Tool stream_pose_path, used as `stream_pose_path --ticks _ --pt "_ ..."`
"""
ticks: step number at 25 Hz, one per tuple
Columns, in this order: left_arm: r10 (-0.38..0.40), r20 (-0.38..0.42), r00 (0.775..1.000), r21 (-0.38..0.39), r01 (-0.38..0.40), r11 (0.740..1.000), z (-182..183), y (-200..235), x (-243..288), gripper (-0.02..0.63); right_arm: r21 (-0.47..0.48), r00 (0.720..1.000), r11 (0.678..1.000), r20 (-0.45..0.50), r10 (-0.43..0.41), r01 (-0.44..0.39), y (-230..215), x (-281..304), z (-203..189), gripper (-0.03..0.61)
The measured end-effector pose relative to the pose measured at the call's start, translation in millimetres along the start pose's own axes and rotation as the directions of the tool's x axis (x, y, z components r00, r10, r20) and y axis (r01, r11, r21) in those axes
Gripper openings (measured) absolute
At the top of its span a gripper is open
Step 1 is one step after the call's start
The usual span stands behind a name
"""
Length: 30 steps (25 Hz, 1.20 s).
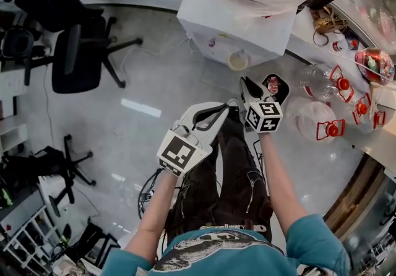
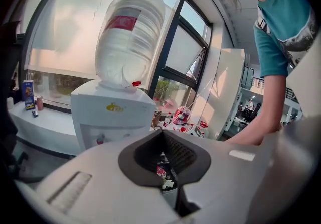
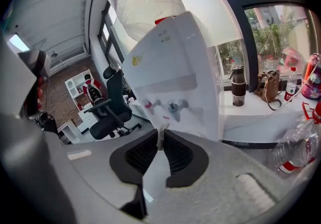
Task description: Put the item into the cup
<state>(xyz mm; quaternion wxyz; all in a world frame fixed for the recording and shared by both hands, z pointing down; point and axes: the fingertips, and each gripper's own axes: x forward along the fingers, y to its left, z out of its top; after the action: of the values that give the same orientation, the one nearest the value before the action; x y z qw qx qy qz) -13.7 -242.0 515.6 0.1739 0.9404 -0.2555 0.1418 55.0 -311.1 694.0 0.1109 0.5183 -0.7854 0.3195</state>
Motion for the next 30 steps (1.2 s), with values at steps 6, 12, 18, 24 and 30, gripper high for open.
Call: stream_pose_path --ticks 6,12,18,24,30 --pt "-0.006 -0.015 1.000 -0.025 0.006 1.000 -22.5 13.3 11.2 0.014 0.007 0.999 0.999 -0.024 -0.048 0.048 -25.5 36.1 -19.8 0.034" --pt "-0.011 -0.023 1.000 -0.039 0.010 0.999 -35.4 18.7 15.2 0.014 0.020 0.995 0.996 -0.037 -0.091 0.092 -43.6 63.2 -24.4 0.036" --pt "-0.001 -0.032 0.999 -0.067 -0.001 0.998 -46.4 18.5 14.0 0.014 -0.002 0.990 0.992 -0.063 -0.123 0.123 -59.5 83.6 -29.5 0.040" --pt "0.013 -0.041 0.999 -0.082 -0.016 0.996 -54.0 21.7 9.8 0.014 -0.017 0.984 0.989 -0.098 -0.151 0.150 -72.7 95.0 -36.5 0.044" --pt "0.021 -0.041 0.999 -0.093 -0.025 0.995 -56.9 24.3 13.8 0.014 -0.019 0.984 0.991 -0.118 -0.134 0.133 -73.6 99.0 -42.7 0.075"
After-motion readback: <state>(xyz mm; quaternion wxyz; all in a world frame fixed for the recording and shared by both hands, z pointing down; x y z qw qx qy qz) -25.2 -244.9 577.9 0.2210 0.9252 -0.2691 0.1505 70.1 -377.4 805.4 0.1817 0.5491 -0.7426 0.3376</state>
